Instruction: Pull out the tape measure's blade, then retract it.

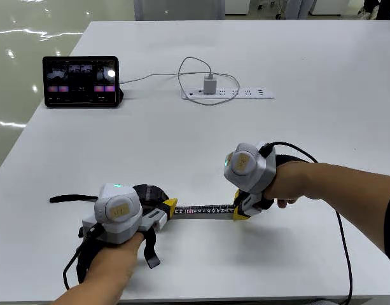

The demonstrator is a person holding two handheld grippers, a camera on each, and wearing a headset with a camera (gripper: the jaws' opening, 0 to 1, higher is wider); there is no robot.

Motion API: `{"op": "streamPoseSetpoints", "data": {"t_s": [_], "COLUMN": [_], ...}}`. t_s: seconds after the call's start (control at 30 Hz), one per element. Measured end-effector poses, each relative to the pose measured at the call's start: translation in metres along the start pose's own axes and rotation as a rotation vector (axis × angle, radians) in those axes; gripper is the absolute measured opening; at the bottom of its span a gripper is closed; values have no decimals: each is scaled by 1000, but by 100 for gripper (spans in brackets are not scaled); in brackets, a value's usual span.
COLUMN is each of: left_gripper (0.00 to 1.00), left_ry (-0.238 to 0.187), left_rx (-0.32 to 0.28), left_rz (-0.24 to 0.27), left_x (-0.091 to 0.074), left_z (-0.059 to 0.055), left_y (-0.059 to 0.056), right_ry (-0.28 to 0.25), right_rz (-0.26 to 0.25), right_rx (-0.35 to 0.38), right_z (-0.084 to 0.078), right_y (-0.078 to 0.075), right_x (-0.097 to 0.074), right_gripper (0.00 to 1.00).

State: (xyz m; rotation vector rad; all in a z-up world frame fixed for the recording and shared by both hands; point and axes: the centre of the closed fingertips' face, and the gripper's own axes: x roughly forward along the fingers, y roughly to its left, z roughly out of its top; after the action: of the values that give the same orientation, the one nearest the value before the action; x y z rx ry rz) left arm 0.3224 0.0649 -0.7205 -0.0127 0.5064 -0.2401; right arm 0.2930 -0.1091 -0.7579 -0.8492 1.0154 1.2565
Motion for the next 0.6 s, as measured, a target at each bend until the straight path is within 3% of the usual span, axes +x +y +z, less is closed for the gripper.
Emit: {"op": "streamPoseSetpoints", "data": {"t_s": [0.6], "left_gripper": [63], "left_ry": [2], "left_rx": [4], "left_rz": [-7], "left_x": [-1], "left_z": [0], "left_y": [-1], "right_ry": [-4], "right_rz": [7], "right_rx": [-3], "right_z": [7], "right_y": [1], "right_x": [2], "right_gripper": [10]}}
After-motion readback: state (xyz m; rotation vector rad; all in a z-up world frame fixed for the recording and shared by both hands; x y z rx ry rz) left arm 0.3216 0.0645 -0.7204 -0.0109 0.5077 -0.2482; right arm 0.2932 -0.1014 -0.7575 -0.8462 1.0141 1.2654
